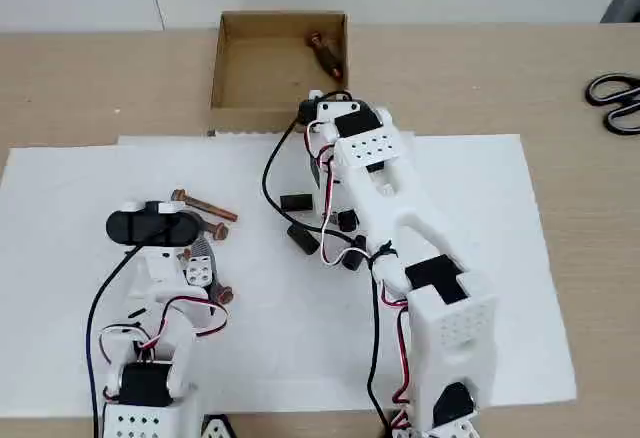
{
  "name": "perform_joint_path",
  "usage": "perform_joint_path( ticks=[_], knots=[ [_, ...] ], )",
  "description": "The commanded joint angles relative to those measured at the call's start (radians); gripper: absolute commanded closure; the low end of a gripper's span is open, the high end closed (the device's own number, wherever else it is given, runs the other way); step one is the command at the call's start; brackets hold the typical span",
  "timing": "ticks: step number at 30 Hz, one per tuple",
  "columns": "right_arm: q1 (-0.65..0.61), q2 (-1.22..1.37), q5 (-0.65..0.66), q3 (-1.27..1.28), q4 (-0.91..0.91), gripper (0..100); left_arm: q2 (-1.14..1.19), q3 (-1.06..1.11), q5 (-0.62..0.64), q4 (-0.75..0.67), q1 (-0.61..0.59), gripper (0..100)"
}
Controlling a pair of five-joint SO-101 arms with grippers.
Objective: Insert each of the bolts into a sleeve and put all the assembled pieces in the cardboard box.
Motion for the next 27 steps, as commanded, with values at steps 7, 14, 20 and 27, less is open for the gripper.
perform_joint_path(
  ticks=[7, 14, 20, 27],
  knots=[
    [0.002, 0.064, -0.011, -0.003, -0.073, 90.0, -0.012, -0.002, 0.000, 0.005, -0.002, 99],
    [0.001, 0.047, -0.011, -0.017, -0.090, 99.7, -0.012, -0.002, 0.000, 0.005, -0.002, 99],
    [-0.008, -0.094, -0.011, -0.091, -0.008, 99.6, -0.012, -0.002, 0.000, 0.005, -0.002, 99],
    [-0.068, -0.355, -0.009, -0.094, 0.113, 99.6, -0.012, -0.002, -0.005, 0.005, 0.006, 99]
  ],
)
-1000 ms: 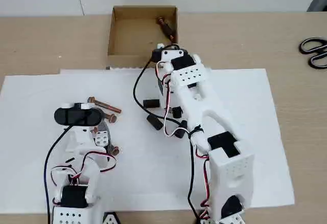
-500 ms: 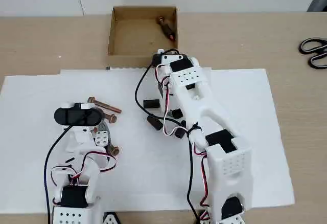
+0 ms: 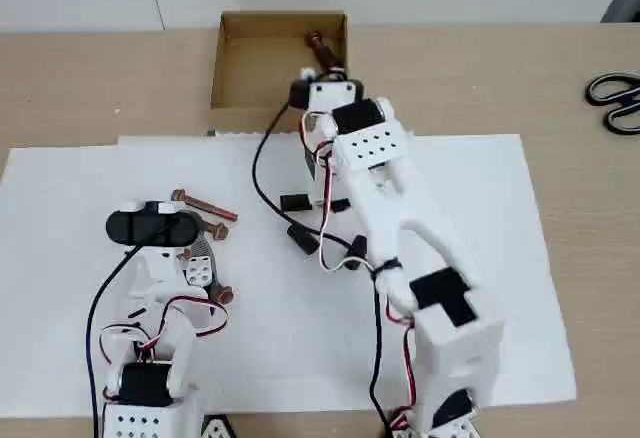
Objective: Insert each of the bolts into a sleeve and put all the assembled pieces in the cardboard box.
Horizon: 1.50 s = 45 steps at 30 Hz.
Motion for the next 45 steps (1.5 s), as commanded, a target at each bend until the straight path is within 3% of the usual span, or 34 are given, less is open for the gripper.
perform_joint_path(
  ticks=[1, 8, 17, 28, 31, 35, 45],
  knots=[
    [-0.024, -0.203, -0.006, -0.048, 0.056, 99.6, -0.012, -0.002, -0.005, 0.006, 0.012, 99],
    [0.031, -0.455, -0.006, 0.008, 0.124, 99.6, -0.012, -0.084, -0.003, 0.035, -0.041, 99],
    [0.171, -0.682, -0.003, 0.245, 0.124, 99.6, 0.032, -0.406, -0.014, 0.341, -0.043, 99],
    [0.288, -0.960, -0.006, 0.589, 0.113, 99.6, 0.796, -1.144, -0.023, 0.760, -0.043, 99],
    [0.318, -1.036, -0.006, 0.663, 0.113, 99.6, 1.019, -1.290, -0.130, 0.855, -0.046, 99],
    [0.387, -1.144, -0.003, 0.746, 0.113, 99.5, 1.240, -1.353, -0.384, 0.904, -0.048, 99],
    [0.444, -1.379, -0.002, 0.898, 0.093, 99.5, 1.410, -1.402, -0.450, 0.898, -0.049, 99]
  ],
)
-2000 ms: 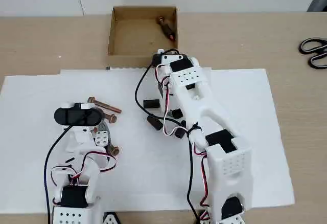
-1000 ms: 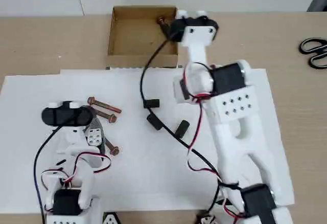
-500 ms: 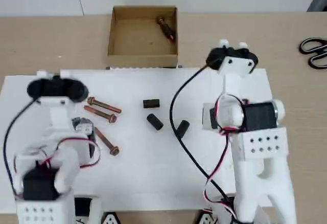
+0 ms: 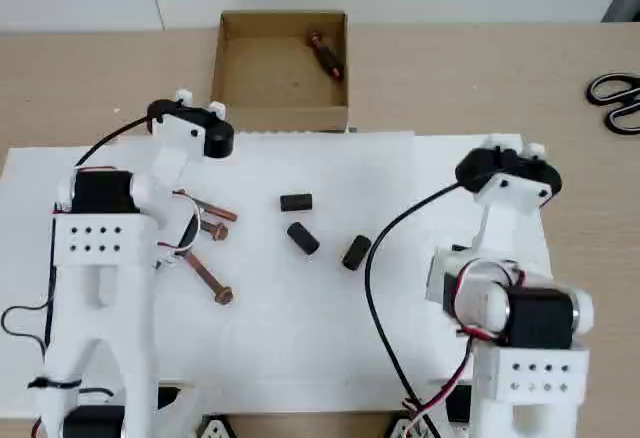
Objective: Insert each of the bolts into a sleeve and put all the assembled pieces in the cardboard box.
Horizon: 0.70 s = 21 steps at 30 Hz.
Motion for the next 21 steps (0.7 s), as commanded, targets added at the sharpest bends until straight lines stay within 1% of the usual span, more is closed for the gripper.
perform_joint_path(
  ticks=[1, 4, 6, 8, 10, 16, 21],
  knots=[
    [0.013, -0.074, -0.002, 0.003, -0.030, 99.5, 0.040, -0.030, -0.046, 0.005, -0.003, 99],
    [0.013, -0.104, -0.002, 0.005, -0.031, 99.5, 0.086, -0.030, -0.084, 0.000, -0.003, 99],
    [0.015, -0.107, -0.002, 0.005, -0.031, 99.5, 0.114, -0.030, -0.107, -0.017, -0.020, 97],
    [0.015, -0.108, -0.002, 0.005, -0.031, 99.5, 0.141, -0.030, -0.123, -0.041, -0.063, 94],
    [0.015, -0.107, -0.005, 0.005, -0.031, 99.5, 0.178, -0.030, -0.164, -0.061, -0.107, 93],
    [0.015, -0.105, -0.006, 0.006, -0.031, 99.5, 0.296, -0.033, -0.267, -0.110, -0.216, 92],
    [0.015, -0.105, -0.006, 0.008, -0.031, 99.5, 0.371, -0.033, -0.321, -0.147, -0.227, 92]
  ],
)
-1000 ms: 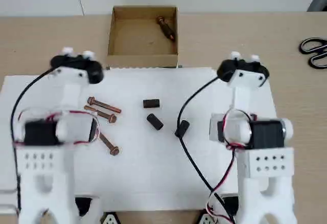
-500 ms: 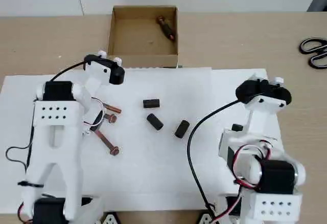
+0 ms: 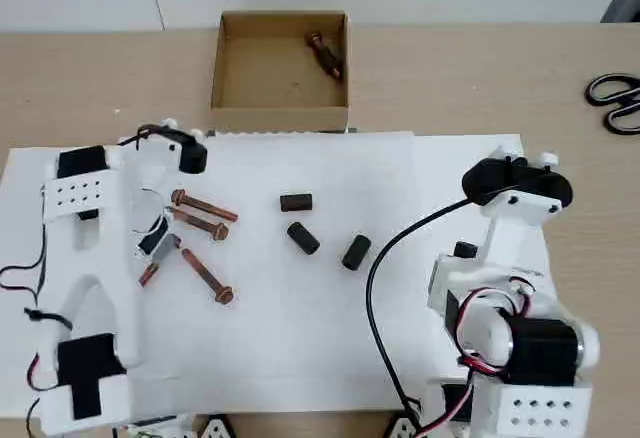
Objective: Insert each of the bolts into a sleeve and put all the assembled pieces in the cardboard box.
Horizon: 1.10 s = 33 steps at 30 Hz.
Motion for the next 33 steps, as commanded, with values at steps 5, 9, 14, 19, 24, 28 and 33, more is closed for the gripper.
perform_joint_path(
  ticks=[5, 9, 14, 19, 24, 28, 33],
  knots=[
    [0.008, -0.008, -0.006, 0.038, -0.038, 99.5, 0.055, -0.033, -0.035, -0.055, 0.012, 92],
    [0.008, -0.013, -0.006, 0.038, -0.045, 99.5, 0.063, -0.033, -0.049, -0.074, 0.014, 92],
    [0.008, -0.015, -0.006, 0.038, -0.045, 99.5, 0.068, -0.031, -0.066, -0.129, 0.017, 92],
    [0.008, -0.015, -0.006, 0.038, -0.045, 99.5, 0.144, -0.042, -0.083, -0.149, 0.017, 92],
    [0.008, -0.012, -0.006, 0.038, -0.045, 99.5, 0.235, -0.097, -0.086, -0.143, 0.012, 92],
    [0.008, -0.010, -0.006, 0.038, -0.045, 99.5, 0.278, -0.104, -0.089, -0.155, 0.012, 92],
    [0.008, -0.010, -0.006, 0.038, -0.045, 99.5, 0.344, -0.104, -0.089, -0.186, 0.012, 95]
  ],
)
